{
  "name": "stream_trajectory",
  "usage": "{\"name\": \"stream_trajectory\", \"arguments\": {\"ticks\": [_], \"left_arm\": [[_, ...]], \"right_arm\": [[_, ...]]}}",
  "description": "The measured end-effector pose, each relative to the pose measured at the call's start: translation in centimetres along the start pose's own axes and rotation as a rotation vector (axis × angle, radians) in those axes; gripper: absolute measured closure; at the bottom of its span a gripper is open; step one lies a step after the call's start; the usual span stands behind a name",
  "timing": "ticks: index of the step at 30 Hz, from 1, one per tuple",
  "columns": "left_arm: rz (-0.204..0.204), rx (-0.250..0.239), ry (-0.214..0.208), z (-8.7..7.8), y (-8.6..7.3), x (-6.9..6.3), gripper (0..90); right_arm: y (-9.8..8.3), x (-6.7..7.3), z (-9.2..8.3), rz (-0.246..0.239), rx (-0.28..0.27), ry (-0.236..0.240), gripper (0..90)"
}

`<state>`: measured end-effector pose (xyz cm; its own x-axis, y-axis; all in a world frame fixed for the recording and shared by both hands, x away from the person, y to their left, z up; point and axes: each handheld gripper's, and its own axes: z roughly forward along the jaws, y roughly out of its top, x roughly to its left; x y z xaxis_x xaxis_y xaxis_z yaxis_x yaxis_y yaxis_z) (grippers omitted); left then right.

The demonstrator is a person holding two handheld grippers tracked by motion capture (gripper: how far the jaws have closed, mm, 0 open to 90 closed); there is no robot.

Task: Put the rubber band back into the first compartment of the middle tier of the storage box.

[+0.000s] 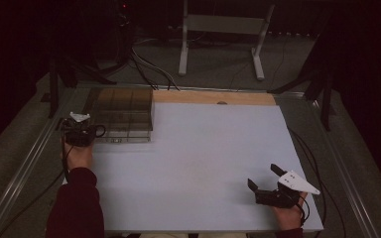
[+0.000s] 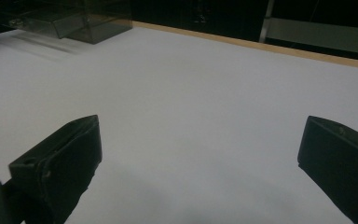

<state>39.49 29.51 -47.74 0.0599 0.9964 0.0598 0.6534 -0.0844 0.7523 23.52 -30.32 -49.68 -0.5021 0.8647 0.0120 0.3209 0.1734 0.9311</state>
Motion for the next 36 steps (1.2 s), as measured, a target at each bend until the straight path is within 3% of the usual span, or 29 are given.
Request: {"name": "stream_trajectory", "arguments": {"ticks": [13, 23, 26, 31, 36], "left_arm": [[-0.03, -0.004, -0.058, 0.15, -0.43, -0.03, 80.8], [-0.036, -0.012, -0.059, -0.22, -0.33, -0.03, 63.1], [-0.024, -0.047, -0.101, -0.55, -0.21, -0.36, 60.0], [-0.012, -0.054, -0.121, -0.62, -0.16, -0.6, 56.8], [0.005, -0.012, -0.09, -0.27, -0.27, -0.67, 57.6]], "right_arm": [[0.0, -0.01, -0.02, 0.003, 0.0, -0.001, 0.0], [0.01, 0.01, -0.02, 0.003, 0.0, 0.0, 0.0], [0.01, 0.01, 0.0, 0.002, 0.001, 0.0, 0.0], [0.01, 0.04, 0.01, 0.001, 0.002, 0.0, 0.0], [0.0, 0.03, 0.02, 0.001, 0.003, 0.0, 0.0]]}}
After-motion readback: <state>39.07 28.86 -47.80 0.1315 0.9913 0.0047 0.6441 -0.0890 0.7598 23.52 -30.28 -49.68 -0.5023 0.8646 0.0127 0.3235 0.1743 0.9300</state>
